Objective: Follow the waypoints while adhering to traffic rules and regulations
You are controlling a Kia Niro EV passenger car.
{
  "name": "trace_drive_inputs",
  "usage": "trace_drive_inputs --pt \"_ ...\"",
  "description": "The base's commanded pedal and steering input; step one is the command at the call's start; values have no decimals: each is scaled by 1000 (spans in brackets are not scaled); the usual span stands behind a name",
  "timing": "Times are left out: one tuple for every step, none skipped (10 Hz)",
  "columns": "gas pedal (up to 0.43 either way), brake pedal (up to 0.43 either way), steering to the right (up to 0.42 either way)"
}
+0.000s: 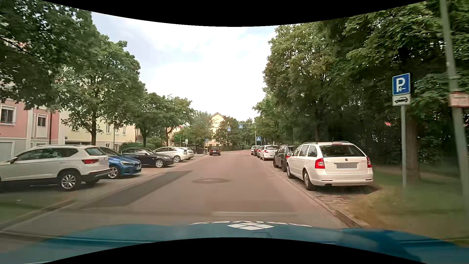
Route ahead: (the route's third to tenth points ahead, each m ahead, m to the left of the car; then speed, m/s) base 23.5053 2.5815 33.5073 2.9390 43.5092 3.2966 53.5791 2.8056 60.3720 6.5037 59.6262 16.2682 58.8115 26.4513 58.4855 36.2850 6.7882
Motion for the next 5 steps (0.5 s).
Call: trace_drive_inputs --pt "138 0 0" --pt "138 0 0" --pt "150 0 0" --pt "150 0 0" --pt "150 0 0"
